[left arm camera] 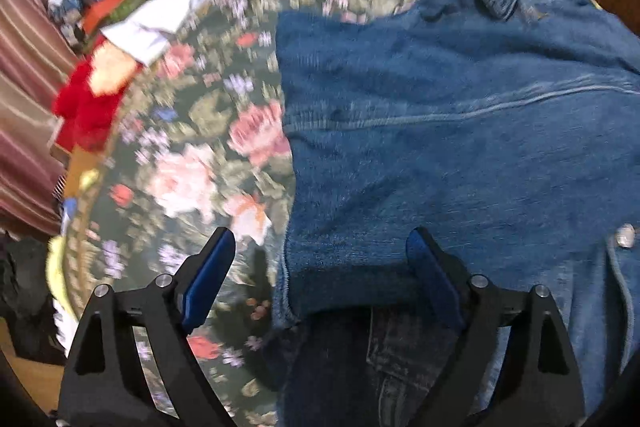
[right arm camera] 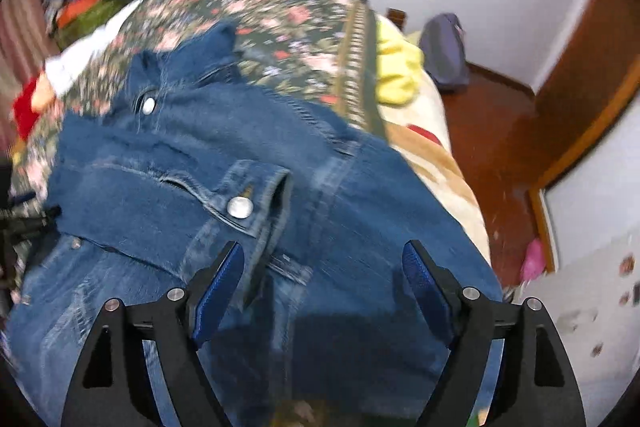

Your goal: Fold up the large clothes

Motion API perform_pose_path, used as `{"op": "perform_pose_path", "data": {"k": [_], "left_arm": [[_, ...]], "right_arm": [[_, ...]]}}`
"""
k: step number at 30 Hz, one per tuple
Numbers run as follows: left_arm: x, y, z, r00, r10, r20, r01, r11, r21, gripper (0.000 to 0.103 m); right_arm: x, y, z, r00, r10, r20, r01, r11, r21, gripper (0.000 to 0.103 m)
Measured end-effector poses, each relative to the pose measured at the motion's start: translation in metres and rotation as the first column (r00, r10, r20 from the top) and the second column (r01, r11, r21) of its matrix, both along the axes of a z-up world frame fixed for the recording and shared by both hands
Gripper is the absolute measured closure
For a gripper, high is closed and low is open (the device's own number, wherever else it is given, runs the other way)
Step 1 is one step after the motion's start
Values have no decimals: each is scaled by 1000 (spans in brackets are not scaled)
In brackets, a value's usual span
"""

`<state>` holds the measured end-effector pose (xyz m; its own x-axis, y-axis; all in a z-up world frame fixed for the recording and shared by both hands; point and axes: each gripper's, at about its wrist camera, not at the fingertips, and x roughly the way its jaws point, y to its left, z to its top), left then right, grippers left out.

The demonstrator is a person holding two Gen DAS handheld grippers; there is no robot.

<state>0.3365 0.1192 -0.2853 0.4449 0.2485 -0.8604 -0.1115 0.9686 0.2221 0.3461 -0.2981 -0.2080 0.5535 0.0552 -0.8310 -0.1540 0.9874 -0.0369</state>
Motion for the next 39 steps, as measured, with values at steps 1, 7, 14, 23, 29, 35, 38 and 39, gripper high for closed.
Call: {"op": "perform_pose_path", "data": {"k": [1, 7, 14, 23, 29, 35, 38, 39], "left_arm": [[-3, -3, 11, 1000, -10, 25, 10, 1000, -1, 14], [-12, -33, 84, 974, -83, 210, 87, 996, -11, 14], [-2, -91, 136, 919, -196, 341, 242, 965, -99, 14], [36, -162, 98, 919, -307, 246, 354, 918, -177, 14], [55, -189, 56, 930, -346, 125, 366, 910, -198, 14], [61, -197, 33, 927, -374, 37, 372, 899, -232, 14], [59, -196, 31, 929, -367, 40, 365, 898, -248, 14], [58, -195, 31, 930, -365, 41, 363, 898, -250, 14]], "right_arm": [[-5, -13, 5, 1000, -28, -3, 28, 999, 36, 23], [-33, -79, 21, 984, -176, -24, 177, 963, 205, 22], [-67, -146, 17, 944, -325, -63, 329, 901, 282, 22], [-108, -210, -48, 849, -458, -262, 526, 772, 357, 21], [-114, -232, -97, 790, -464, -401, 612, 647, 455, 21], [-101, -237, -113, 771, -479, -420, 637, 583, 504, 19], [-90, -236, -121, 759, -498, -419, 651, 561, 511, 28], [-86, -236, -123, 753, -510, -415, 657, 560, 504, 32]]}}
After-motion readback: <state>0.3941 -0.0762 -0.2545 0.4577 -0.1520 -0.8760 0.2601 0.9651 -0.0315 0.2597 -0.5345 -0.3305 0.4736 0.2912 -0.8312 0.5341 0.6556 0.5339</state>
